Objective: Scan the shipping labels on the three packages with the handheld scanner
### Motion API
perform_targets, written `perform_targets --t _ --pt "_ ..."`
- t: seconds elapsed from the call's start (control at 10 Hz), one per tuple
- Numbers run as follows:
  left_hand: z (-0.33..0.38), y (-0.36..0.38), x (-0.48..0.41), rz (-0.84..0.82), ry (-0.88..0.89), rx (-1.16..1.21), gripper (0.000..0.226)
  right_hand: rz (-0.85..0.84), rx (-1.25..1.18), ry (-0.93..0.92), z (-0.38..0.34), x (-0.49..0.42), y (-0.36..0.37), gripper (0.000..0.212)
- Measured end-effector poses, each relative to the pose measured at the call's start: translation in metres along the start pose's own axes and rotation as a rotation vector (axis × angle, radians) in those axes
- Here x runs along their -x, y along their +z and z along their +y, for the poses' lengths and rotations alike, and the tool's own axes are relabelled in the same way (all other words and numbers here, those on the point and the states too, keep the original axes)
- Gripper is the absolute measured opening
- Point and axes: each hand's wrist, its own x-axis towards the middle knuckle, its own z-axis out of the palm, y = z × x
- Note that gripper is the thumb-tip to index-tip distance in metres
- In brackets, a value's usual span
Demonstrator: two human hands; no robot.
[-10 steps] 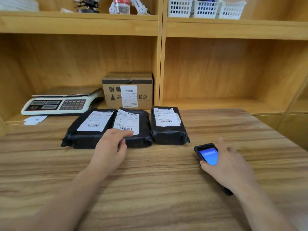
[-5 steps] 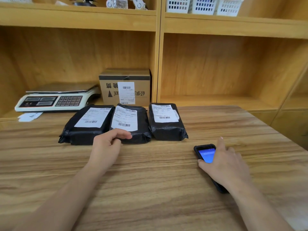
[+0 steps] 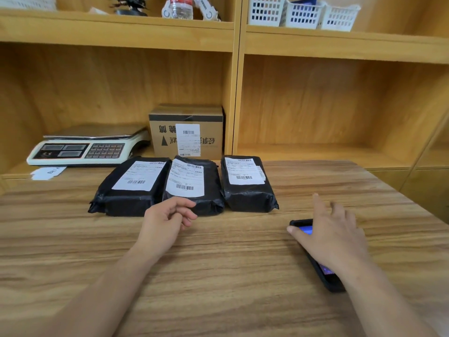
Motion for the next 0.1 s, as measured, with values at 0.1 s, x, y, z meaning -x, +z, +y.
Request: perform_targets --t 0.1 --pt "0.0002 -0.0009 0.0009 -0.013 -0.032 -0.011 0.056 0.104 -0.103 -0.109 -0.0115 -0.0071 -0.019 0.094"
